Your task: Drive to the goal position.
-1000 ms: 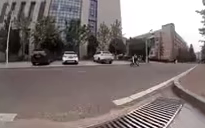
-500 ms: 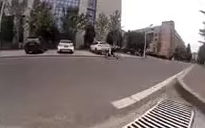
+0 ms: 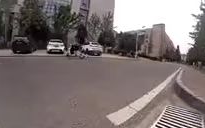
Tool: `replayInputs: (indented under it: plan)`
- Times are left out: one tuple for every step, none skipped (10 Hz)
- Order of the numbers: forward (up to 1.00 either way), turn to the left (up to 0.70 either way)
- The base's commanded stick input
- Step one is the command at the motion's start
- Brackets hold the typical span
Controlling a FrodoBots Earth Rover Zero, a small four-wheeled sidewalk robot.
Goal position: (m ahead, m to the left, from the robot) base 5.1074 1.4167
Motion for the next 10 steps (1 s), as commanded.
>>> replayInputs:
  plan:
    - [0.7, -0.14]
    - [0.7, -0.14]
    - [0.7, -0.14]
    - [0.7, -0.14]
    - [0.7, -0.14]
    - [0.7, -0.14]
    - [0.7, -0.14]
    - [0.7, -0.14]
    - [0.7, -0.14]
    - [0.7, -0.14]
